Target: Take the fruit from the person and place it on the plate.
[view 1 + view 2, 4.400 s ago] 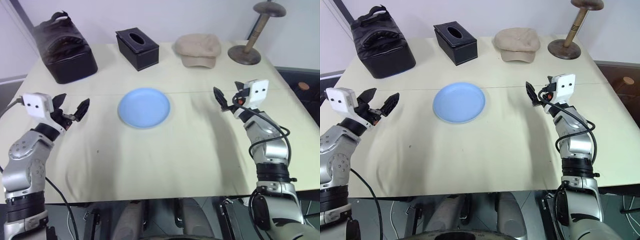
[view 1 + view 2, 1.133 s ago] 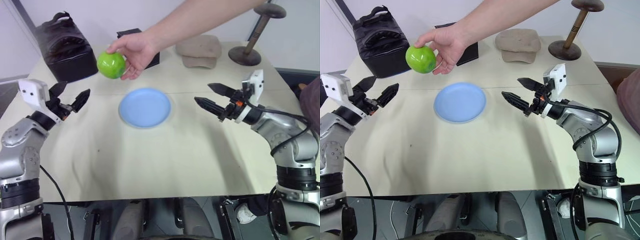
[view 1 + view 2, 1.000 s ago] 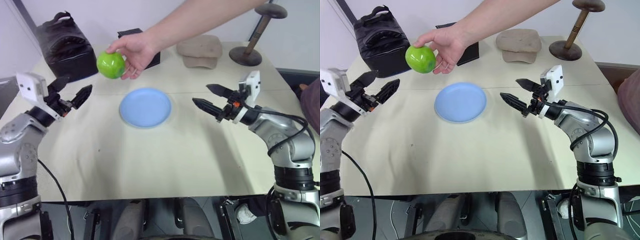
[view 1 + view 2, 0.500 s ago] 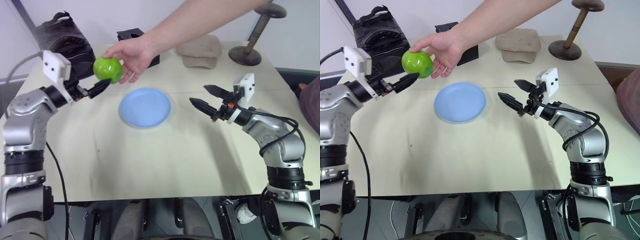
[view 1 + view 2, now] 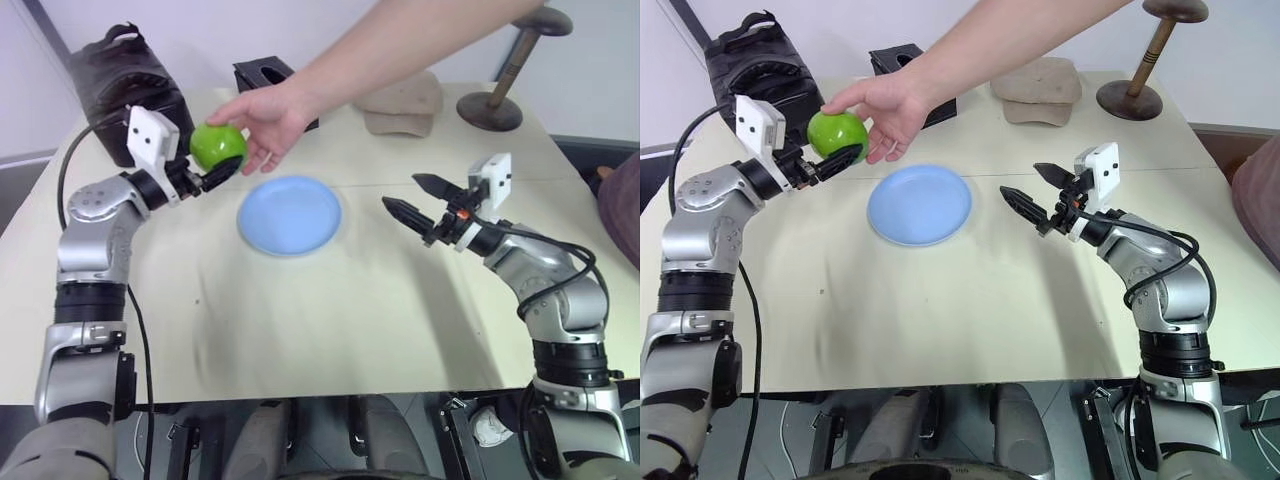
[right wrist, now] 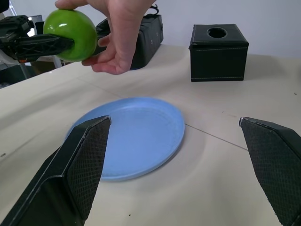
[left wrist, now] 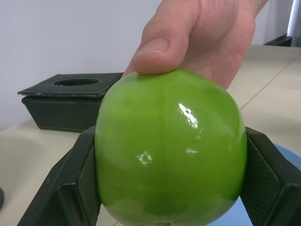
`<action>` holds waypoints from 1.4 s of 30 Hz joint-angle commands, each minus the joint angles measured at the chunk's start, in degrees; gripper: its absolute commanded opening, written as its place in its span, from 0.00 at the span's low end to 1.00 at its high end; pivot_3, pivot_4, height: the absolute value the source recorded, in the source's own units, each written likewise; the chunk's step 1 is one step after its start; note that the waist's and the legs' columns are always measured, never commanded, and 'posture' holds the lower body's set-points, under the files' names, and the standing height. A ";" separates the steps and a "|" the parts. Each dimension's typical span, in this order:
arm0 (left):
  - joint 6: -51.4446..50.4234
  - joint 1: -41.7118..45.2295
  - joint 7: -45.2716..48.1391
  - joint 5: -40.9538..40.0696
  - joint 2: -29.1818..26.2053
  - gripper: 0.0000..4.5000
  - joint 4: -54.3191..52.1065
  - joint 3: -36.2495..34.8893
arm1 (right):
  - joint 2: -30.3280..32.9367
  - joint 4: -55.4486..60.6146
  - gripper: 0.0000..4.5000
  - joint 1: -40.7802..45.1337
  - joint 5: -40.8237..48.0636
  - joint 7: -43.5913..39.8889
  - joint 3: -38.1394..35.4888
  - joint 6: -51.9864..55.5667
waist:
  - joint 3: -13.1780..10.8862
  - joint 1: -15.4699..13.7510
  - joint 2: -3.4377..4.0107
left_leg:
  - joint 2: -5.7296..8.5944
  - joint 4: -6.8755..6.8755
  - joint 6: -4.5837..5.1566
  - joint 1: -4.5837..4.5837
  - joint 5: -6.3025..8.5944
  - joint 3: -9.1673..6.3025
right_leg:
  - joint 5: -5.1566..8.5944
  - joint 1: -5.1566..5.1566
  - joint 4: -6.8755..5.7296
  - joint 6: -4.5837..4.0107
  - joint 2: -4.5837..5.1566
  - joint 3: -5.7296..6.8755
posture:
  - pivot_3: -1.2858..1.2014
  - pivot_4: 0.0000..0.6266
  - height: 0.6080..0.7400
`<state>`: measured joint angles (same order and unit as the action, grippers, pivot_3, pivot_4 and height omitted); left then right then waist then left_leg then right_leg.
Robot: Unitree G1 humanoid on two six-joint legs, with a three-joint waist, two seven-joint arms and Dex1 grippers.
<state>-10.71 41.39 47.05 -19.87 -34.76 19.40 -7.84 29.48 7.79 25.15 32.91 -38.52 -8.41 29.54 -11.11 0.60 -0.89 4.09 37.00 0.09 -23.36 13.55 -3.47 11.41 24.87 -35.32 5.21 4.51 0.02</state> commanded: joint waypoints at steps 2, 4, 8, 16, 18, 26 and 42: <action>1.37 1.82 -0.41 0.26 -0.52 0.70 -0.47 -1.40 | -0.29 2.18 1.00 0.36 0.47 0.25 -1.39 -1.20 | 0.00 0.02 0.00 | 0.00 0.00 0.00 0.00 0.00 0.00 | 0.00 0.00 0.00 0.00 0.00 0.00 | 0.52 0.24 1.00; 0.63 1.54 0.15 0.47 -0.73 0.70 -0.74 -0.82 | -0.35 2.13 1.00 0.32 0.44 0.17 -1.27 -1.17 | 0.00 0.04 0.00 | 0.00 0.00 0.00 0.00 0.00 0.00 | 0.00 0.00 -0.01 0.00 0.00 0.00 | 0.52 0.24 1.00; -2.82 1.63 4.30 0.73 0.50 0.70 -2.08 3.47 | -0.92 1.76 1.00 -0.02 0.09 0.17 -0.81 -1.54 | 0.00 0.03 0.00 | 0.00 0.00 0.00 0.00 0.00 0.00 | 0.00 0.00 -0.01 0.00 -0.01 0.00 | 0.52 0.24 1.00; 1.53 10.46 5.70 9.30 6.39 0.70 15.61 11.67 | -3.16 3.05 1.00 -2.16 -0.80 1.75 -0.48 -2.43 | 0.00 -0.82 0.00 | 0.06 0.09 0.04 -0.01 0.00 0.01 | -0.05 -0.06 0.01 0.09 -0.10 0.04 | 0.52 0.24 1.00; 3.74 12.71 6.40 10.56 7.71 0.70 19.78 12.43 | -3.49 4.19 1.00 -3.39 -0.67 2.63 -0.88 -2.49 | 0.00 -0.65 0.00 | 0.05 0.08 0.04 0.00 0.01 0.02 | -0.05 -0.03 -0.01 0.09 -0.13 0.04 | 0.52 0.24 1.00; 8.50 17.60 8.71 12.62 10.20 0.81 29.70 12.31 | -4.13 6.80 1.00 -6.27 -0.49 4.93 -1.86 -2.73 | 0.00 -0.90 -0.01 | 0.06 0.10 0.06 -0.02 0.01 0.02 | -0.06 -0.03 -0.02 0.11 -0.11 0.03 | 0.52 0.24 1.00; 6.37 21.82 2.41 5.17 4.79 0.98 26.17 -0.87 | -3.49 2.74 1.00 -2.98 -0.95 4.27 -1.85 -3.97 | -0.02 -0.01 -0.03 | 0.05 0.11 0.07 -0.02 0.02 0.02 | -0.06 -0.01 -0.04 0.11 -0.11 0.03 | 0.52 0.24 1.00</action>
<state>-3.08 62.25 50.50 -12.31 -27.84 49.26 -5.35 25.81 10.66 20.81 31.78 -33.66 -9.09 27.11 -11.13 0.59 -0.92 4.14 37.10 0.15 -23.38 13.57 -3.46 11.35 24.87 -35.40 5.33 4.40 0.06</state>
